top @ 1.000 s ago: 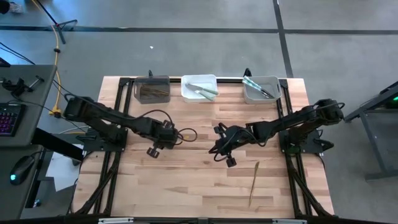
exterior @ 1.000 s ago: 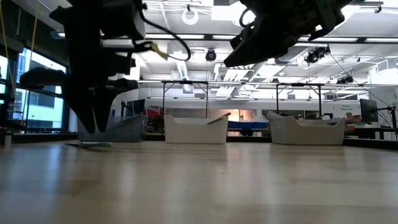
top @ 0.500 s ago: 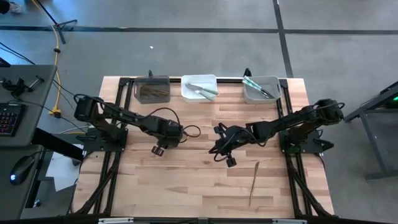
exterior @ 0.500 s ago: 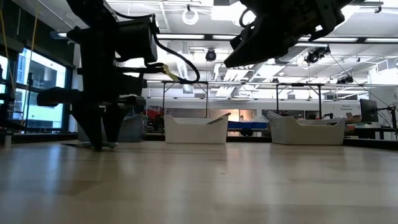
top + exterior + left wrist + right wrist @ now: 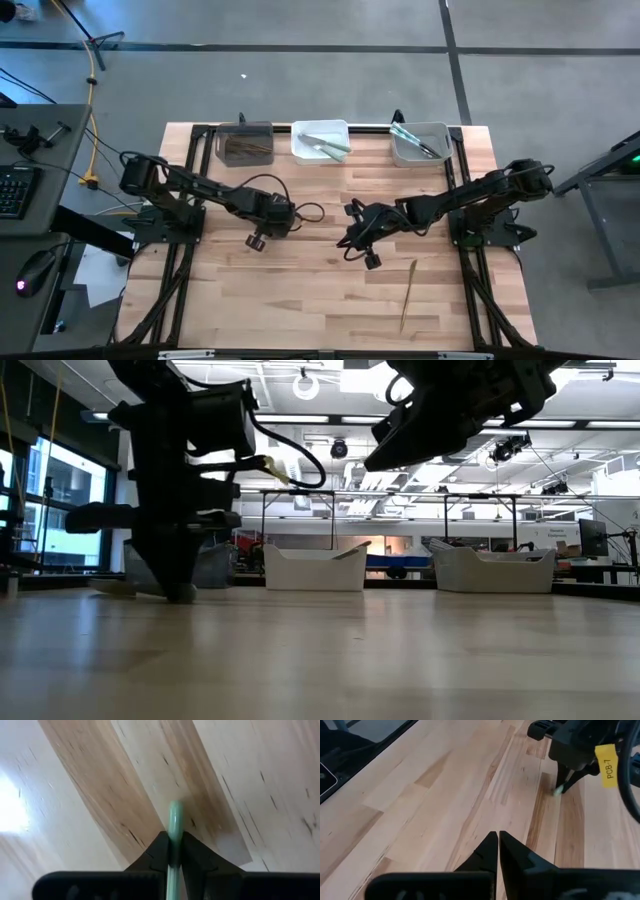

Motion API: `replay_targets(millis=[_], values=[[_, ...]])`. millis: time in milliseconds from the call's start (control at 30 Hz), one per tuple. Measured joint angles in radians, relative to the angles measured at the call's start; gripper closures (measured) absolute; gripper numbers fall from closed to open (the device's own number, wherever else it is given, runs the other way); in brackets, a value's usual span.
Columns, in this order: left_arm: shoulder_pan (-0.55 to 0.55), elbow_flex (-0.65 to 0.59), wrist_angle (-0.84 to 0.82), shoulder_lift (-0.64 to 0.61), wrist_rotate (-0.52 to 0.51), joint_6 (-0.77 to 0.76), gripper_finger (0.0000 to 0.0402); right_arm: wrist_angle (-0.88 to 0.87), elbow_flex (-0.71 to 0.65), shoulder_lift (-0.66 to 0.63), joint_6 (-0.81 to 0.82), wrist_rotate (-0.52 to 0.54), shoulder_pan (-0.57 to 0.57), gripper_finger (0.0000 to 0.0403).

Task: Sort silverware by color (type)
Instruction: Put the green knife into the white bin

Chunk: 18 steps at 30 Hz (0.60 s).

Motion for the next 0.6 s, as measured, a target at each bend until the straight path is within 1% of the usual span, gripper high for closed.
replay_targets(millis=[100, 200, 367, 500, 600], values=[[0.004, 0.034, -0.025, 0.005, -0.008, 0.032, 0.0386, -0.02, 0.0, -0.001, 0.002, 0.003, 0.0, 0.0403], [0.02, 0.086, -0.038, 0.006, -0.032, 0.066, 0.0386, -0.055, 0.0, -0.009, 0.003, 0.034, 0.0, 0.0403], [0.069, 0.165, -0.056, 0.005, -0.055, 0.102, 0.0386, -0.139, 0.0, -0.064, 0.02, 0.084, 0.009, 0.0403], [0.113, 0.229, -0.027, 0.004, -0.093, 0.141, 0.0386, -0.217, 0.0, -0.142, 0.026, 0.176, 0.046, 0.0403], [0.147, 0.277, 0.025, 0.003, -0.099, 0.177, 0.0386, -0.266, 0.0, -0.203, 0.04, 0.252, 0.082, 0.0403]])
